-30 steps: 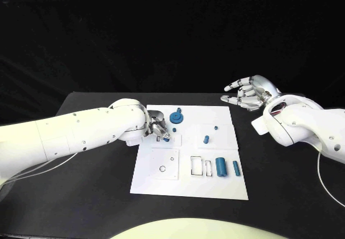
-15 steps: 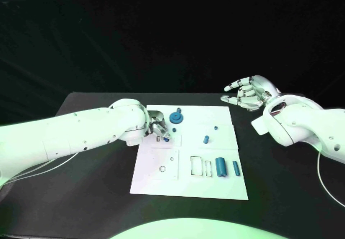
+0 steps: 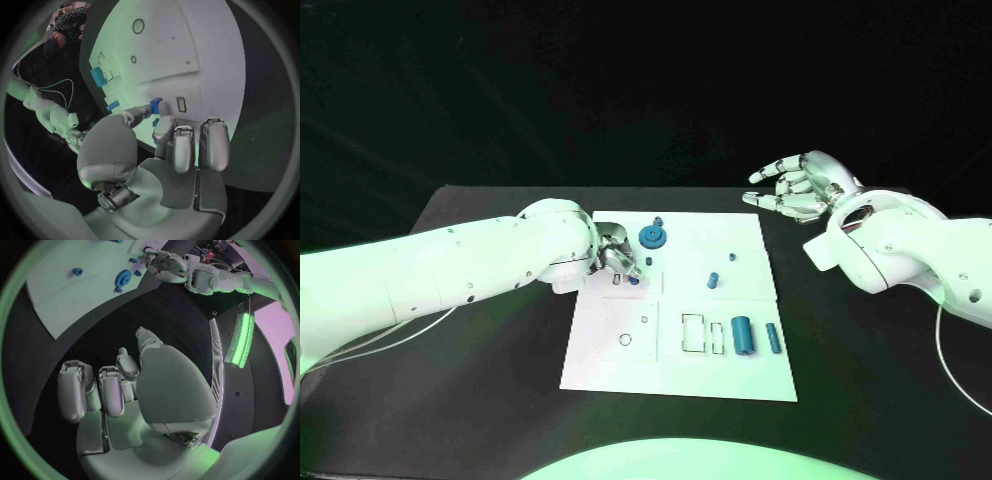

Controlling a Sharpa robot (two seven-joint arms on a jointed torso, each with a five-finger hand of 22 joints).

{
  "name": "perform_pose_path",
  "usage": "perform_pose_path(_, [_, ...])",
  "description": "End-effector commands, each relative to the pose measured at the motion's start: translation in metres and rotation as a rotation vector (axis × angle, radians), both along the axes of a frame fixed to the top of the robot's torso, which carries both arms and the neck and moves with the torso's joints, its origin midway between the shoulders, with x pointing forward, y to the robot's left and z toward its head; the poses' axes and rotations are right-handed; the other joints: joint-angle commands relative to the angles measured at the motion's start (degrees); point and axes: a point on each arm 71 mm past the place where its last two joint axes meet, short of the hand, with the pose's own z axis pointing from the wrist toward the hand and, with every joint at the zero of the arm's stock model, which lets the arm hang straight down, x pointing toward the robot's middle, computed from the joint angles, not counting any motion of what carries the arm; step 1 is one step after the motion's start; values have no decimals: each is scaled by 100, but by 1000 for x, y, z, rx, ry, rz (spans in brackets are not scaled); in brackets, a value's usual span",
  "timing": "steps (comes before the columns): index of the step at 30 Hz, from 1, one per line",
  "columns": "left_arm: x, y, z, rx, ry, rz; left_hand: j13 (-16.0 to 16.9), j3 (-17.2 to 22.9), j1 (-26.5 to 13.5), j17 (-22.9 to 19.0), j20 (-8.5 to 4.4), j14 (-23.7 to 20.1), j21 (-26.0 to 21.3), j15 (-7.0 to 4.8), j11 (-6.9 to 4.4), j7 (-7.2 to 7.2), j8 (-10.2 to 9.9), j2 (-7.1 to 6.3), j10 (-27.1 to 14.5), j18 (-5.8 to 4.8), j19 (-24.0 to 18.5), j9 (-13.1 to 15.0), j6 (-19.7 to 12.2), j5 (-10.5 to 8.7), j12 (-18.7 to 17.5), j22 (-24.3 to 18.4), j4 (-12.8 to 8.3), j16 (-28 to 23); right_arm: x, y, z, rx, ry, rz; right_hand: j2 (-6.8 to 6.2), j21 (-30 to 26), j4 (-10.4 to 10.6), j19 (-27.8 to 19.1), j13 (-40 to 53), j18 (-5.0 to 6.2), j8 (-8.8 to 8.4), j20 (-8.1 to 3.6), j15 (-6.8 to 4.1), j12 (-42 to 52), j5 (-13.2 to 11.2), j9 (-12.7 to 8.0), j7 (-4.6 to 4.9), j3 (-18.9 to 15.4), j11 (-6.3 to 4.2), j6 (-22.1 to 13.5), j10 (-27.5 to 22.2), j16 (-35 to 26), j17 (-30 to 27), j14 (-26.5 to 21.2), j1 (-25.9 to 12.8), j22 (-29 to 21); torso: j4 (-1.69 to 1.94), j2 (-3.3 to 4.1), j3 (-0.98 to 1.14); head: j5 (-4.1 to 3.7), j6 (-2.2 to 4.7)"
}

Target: Assemble the parts on the task board

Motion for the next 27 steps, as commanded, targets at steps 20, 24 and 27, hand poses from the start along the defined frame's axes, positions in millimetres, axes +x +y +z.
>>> perform_pose_path(20, [-1,4,-2,1,6,7,46,-1177,-108,1507,-34,596,-19,-24,1,45,-85,-28,16,-115,30,-20,53,-152,23,26,803,33,0,0,1,-2,-11,8,-15,-93,9,28,-28,83,26,-21,-38,-28,21,-9,-6,28,-17,-43,-13,-75,596,377,-98,1054,2,2,1,6,52])
perform_pose_path(24, [-2,4,1,-19,0,19,58,-1357,-117,1507,-32,596,-23,-22,1,46,-93,3,20,-115,31,-20,59,-372,27,26,918,33,0,0,1,-1,-11,8,-15,-93,9,28,-28,83,26,-21,-38,-28,21,-9,-6,28,-17,-43,-13,-75,596,377,-98,1054,0,5,-2,5,59])
perform_pose_path(27, [-2,4,4,-40,-8,29,53,-1607,-231,1507,-31,596,-28,-23,1,44,-104,97,16,-113,30,-20,62,-902,17,24,933,33,0,0,1,-1,-11,7,-16,-110,10,20,-26,87,26,-22,-38,-26,20,-10,-6,27,-17,-44,-11,-81,586,374,-104,1047,0,8,0,2,60])
